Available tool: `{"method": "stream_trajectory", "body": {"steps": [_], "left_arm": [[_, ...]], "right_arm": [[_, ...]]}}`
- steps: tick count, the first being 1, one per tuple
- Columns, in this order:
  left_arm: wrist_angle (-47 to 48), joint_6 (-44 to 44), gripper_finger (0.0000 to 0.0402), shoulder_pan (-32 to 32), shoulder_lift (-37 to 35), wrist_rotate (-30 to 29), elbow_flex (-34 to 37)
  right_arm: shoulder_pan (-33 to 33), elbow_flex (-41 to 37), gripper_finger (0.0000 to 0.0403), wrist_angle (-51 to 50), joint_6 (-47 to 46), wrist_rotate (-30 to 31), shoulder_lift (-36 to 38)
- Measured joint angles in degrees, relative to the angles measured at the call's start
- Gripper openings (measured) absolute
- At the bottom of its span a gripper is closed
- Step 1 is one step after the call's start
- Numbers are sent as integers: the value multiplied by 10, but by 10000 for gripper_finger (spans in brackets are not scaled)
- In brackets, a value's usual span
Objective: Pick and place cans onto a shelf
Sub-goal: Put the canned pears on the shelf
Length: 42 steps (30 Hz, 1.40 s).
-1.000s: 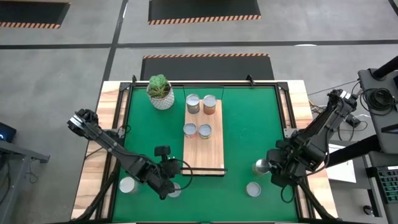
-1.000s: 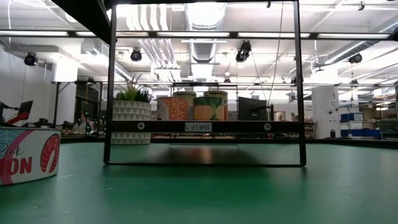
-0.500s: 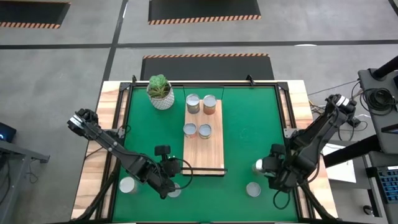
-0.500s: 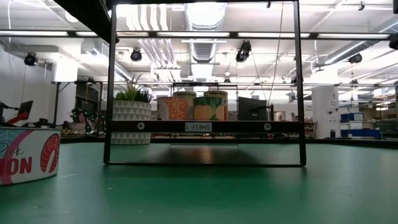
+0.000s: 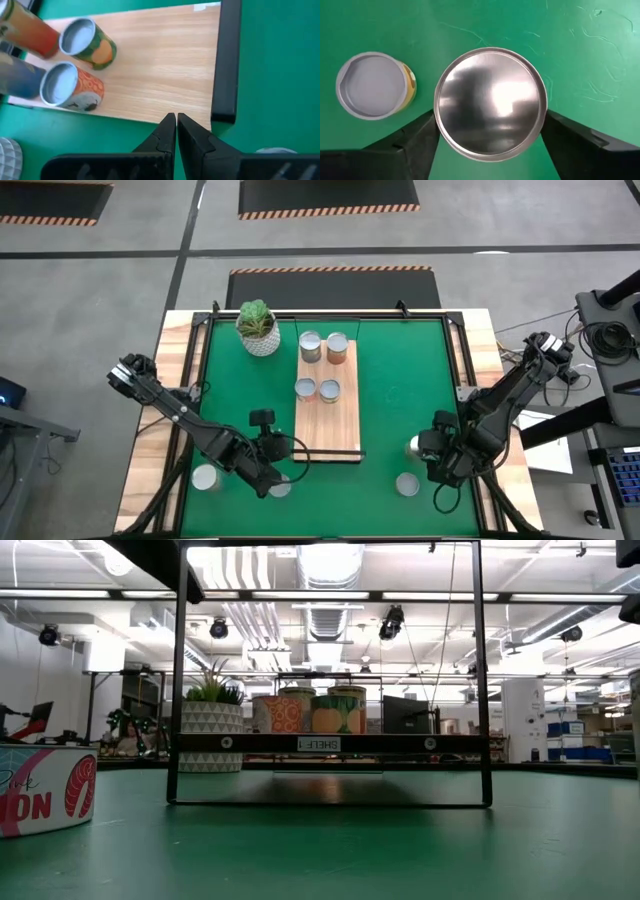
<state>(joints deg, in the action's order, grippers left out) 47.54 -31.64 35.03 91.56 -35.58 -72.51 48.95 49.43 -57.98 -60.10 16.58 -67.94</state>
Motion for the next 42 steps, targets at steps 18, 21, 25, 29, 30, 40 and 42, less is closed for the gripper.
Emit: {"method": "stream_trajectory", "body": {"steps": [18, 21, 25, 29, 30, 40, 42], "left_arm": [[-292, 340, 0, 3, -156, -72, 131], [-349, 324, 0, 6, -195, -69, 193], [-446, 320, 0, 6, -233, -69, 263], [-484, 325, 0, 5, -258, -69, 295], [-487, 325, 0, 5, -263, -69, 296], [-489, 342, 0, 5, -264, -69, 282], [-488, 343, 0, 5, -263, -69, 282]], "right_arm": [[-51, 13, 227, -3, 2, 15, 131], [-51, 14, 230, -3, 7, 16, 140], [-50, 9, 257, -4, -6, 14, 128], [-50, 9, 299, 5, 8, 10, 99], [-50, 9, 310, 7, 14, 4, 90], [-50, 8, 358, 17, 67, -16, -8], [-50, 8, 359, 17, 67, -16, -20]]}}
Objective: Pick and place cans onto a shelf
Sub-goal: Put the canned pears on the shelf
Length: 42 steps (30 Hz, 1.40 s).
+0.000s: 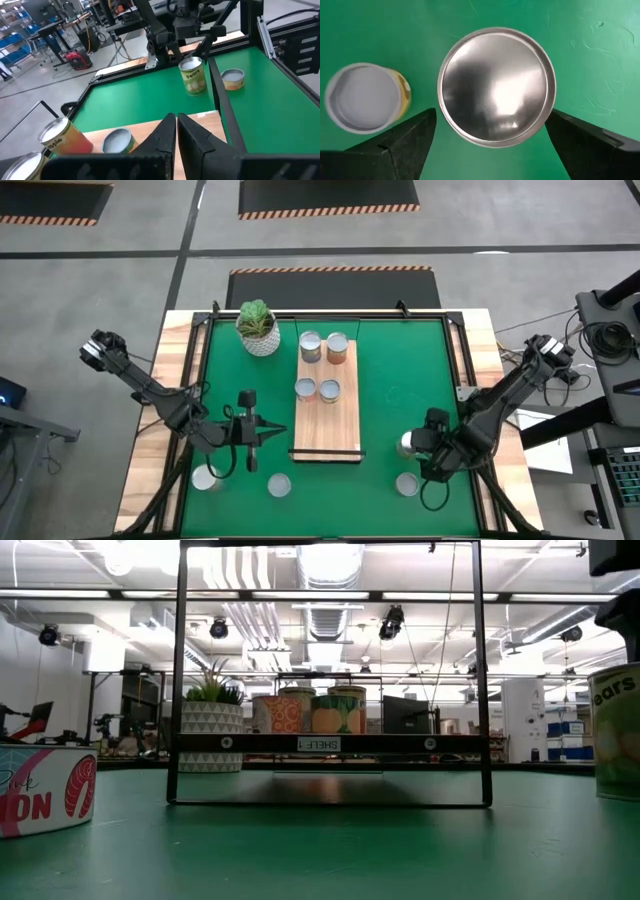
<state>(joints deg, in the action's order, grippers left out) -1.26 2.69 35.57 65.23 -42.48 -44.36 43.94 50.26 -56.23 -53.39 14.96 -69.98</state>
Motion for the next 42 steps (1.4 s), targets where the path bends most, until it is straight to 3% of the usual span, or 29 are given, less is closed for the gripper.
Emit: {"method": "stream_trajectory", "body": {"steps": [7, 18, 32, 42], "left_arm": [[0, 0, 0, 0, 0, 0, 0], [0, -2, 0, 0, 0, -5, 0], [0, 26, 0, 0, -8, -6, 0], [1, 51, 0, 0, -36, -58, 0]], "right_arm": [[-1, 0, 355, 12, -3, 27, -10], [-13, 0, 293, 33, -10, 46, -7], [-29, 29, 288, 12, 1, 64, 66], [-115, 54, 288, 17, 91, 91, 109]]}}
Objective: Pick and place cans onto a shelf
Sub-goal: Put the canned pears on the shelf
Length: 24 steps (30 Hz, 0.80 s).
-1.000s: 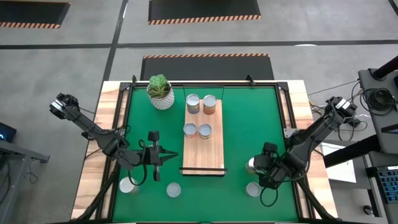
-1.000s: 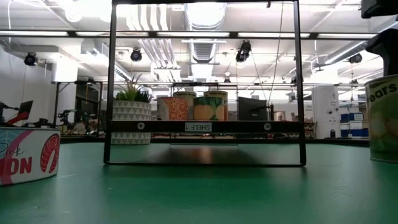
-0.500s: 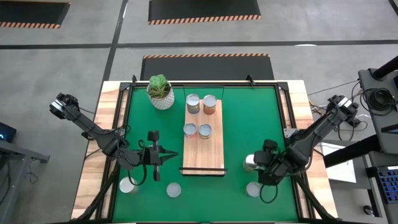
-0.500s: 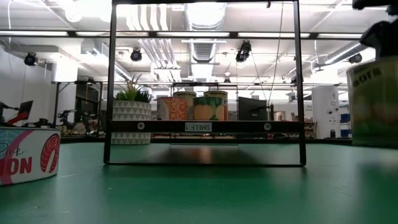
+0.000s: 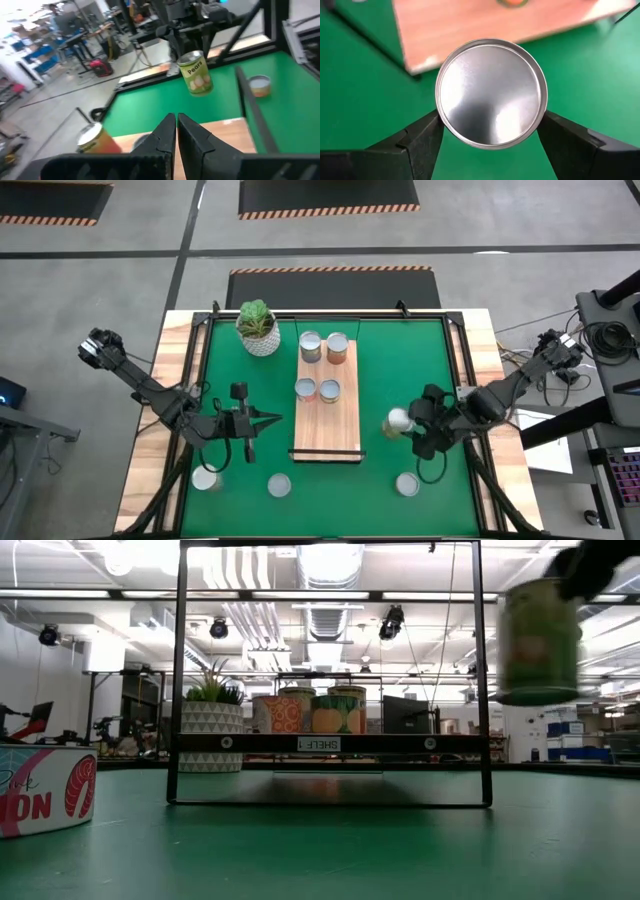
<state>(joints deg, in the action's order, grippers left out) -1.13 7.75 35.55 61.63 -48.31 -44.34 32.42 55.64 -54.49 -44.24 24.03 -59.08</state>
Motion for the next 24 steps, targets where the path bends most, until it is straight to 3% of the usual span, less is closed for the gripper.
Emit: {"method": "stream_trajectory", "body": {"steps": [6, 13, 16, 24], "left_arm": [[5, 2, 0, 0, -22, -59, 0], [67, -49, 0, 0, -35, -63, 0], [89, -72, 0, 0, -36, -63, 0], [101, -95, 0, 0, -36, -63, 0]], "right_arm": [[-93, 27, 288, 91, 144, -9, -14], [-178, 45, 287, 226, 281, -108, -83], [-198, 62, 287, 256, 322, -152, -133], [-204, 138, 288, 257, 381, -172, -254]]}}
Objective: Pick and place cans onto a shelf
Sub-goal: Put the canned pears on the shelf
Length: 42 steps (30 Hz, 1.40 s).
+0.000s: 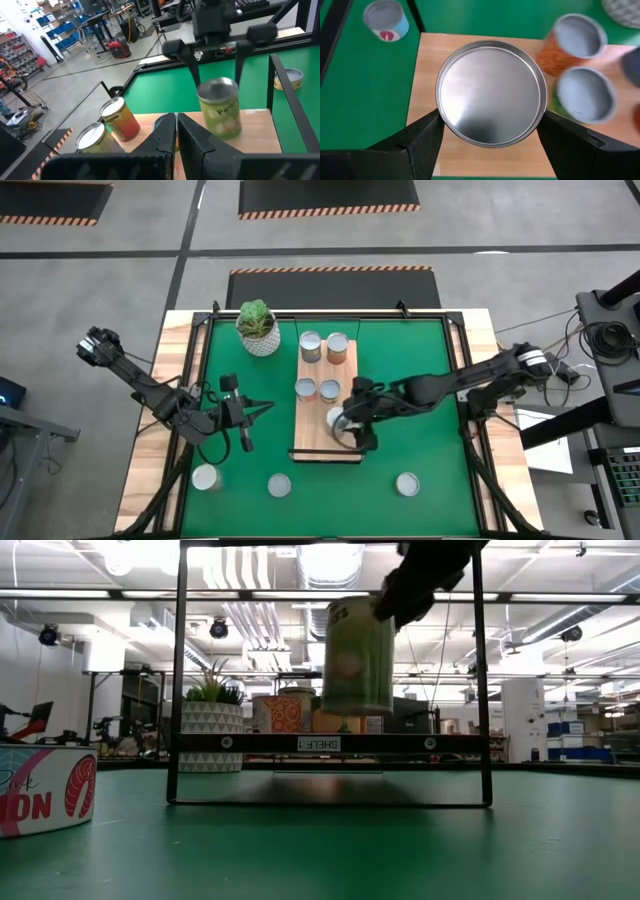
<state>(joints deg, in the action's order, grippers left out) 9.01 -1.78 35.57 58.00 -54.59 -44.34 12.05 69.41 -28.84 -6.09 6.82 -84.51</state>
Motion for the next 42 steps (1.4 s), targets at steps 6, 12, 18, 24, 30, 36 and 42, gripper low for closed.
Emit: {"method": "stream_trajectory", "body": {"steps": [6, 12, 18, 24, 30, 36, 42], "left_arm": [[3, -12, 0, 0, 0, 0, 0], [5, -16, 0, 0, 0, 0, 0], [15, -28, 0, 0, 0, 3, 0], [6, -48, 0, 0, 9, 66, 0], [-41, -48, 0, -8, 50, 90, -21], [-7, -50, 0, -37, 123, 111, -107], [94, -67, 0, -109, 204, 257, -224]], "right_arm": [[-1, 36, 295, 5, -3, -39, -59], [-1, 69, 322, 3, 1, -72, -92], [-1, 100, 328, -41, 4, -67, -84], [2, 119, 327, -113, -9, -67, -46], [35, 103, 327, -137, -14, -3, 14], [79, 70, 327, -86, 26, 112, 81], [94, 30, 327, 15, 99, 112, 130]]}}
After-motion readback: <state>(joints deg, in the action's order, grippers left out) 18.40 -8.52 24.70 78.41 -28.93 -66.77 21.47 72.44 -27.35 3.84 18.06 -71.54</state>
